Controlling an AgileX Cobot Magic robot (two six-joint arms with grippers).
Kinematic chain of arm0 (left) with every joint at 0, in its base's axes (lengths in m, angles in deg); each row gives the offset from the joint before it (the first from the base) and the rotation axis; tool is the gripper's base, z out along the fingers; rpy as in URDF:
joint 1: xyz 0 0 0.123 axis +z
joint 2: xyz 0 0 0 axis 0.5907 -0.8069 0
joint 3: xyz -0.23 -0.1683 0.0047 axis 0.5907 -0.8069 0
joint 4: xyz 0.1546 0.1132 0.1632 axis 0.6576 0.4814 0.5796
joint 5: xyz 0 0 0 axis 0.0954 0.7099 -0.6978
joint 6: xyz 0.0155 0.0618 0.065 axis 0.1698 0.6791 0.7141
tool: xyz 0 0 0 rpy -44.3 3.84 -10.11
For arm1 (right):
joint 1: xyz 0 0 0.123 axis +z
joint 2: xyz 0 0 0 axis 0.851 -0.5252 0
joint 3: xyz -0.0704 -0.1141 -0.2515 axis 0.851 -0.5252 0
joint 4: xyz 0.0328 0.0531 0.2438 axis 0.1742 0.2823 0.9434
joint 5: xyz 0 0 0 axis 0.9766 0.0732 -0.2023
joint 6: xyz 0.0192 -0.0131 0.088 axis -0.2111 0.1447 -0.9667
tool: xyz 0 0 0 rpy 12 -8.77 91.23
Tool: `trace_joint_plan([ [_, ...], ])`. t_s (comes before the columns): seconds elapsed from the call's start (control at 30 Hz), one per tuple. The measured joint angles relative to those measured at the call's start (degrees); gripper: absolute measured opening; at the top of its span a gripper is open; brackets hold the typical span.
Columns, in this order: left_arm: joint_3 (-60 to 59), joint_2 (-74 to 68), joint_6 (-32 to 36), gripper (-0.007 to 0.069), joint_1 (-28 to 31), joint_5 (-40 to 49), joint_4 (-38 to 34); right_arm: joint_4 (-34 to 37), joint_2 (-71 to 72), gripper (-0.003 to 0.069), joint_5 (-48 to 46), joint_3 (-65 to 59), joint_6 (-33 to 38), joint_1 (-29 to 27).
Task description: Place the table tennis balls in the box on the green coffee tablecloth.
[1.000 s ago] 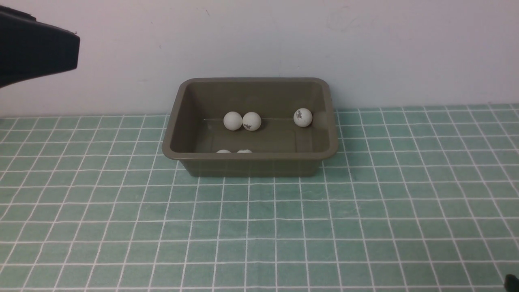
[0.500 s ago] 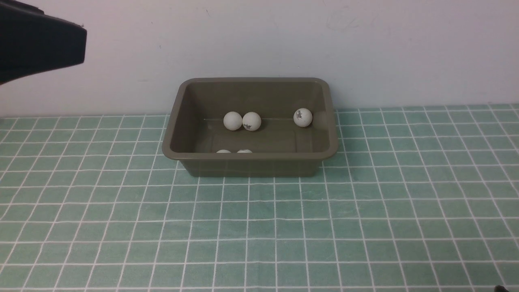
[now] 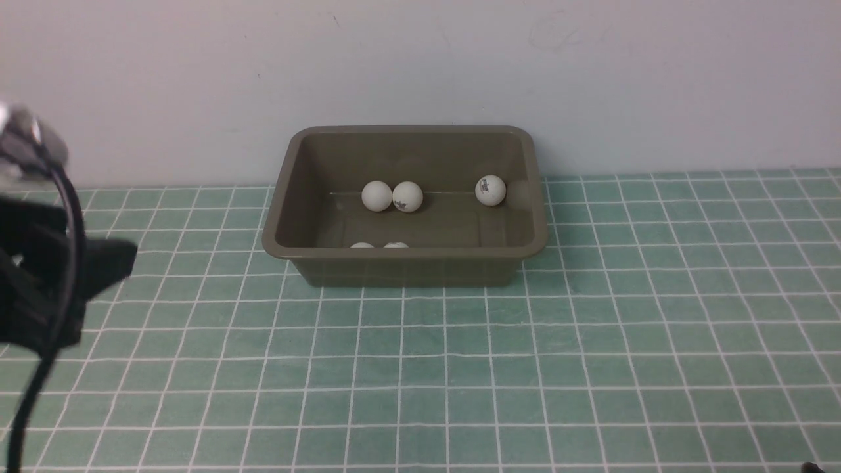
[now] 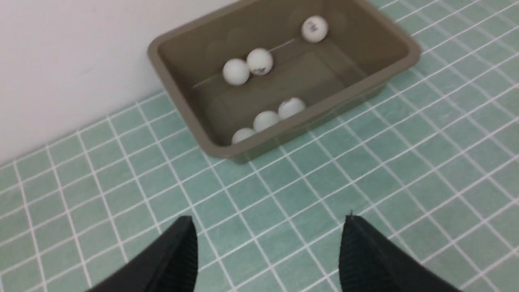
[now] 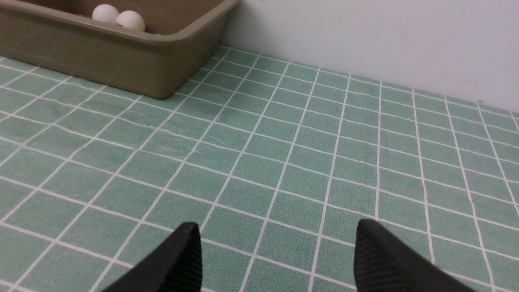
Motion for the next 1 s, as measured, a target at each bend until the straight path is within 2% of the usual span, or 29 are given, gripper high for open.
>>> trace_joint_plan([
  [0.07, -3.7, 1.8, 0.0, 0.0426, 0.0, -3.9, 0.0, 0.0, 0.0, 0.0461, 0.0, 0.0, 0.0, 0.0],
  [0.2, -21.9, 12.4, 0.0, 0.0426, 0.0, -20.9, -2.9, 0.0, 0.0, 0.0461, 0.0, 0.0, 0.0, 0.0],
  [0.23, -23.4, 13.9, 0.0, 0.0426, -0.1, -22.1, -3.3, 0.0, 0.0, 0.0461, 0.0, 0.0, 0.0, 0.0],
  [0.27, -30.7, 19.0, 0.0, 0.0426, -1.4, -27.8, -4.7, 0.0, 0.0, 0.0461, 0.0, 0.0, 0.0, 0.0],
  [0.53, -43.4, 30.0, 0.0, 0.0426, -5.4, -32.5, -5.8, 0.0, 0.0, 0.0461, 0.0, 0.0, 0.0, 0.0],
  [0.73, -46.1, 37.2, 0.0, 0.0426, -5.7, -33.0, -6.2, 0.0, 0.0, 0.0461, 0.0, 0.0, 0.0, 0.0],
  [1.0, -46.1, 39.0, 0.0, 0.0426, -5.7, -33.4, -6.3, 0.0, 0.0, 0.0461, 0.0, 0.0, 0.0, 0.0],
])
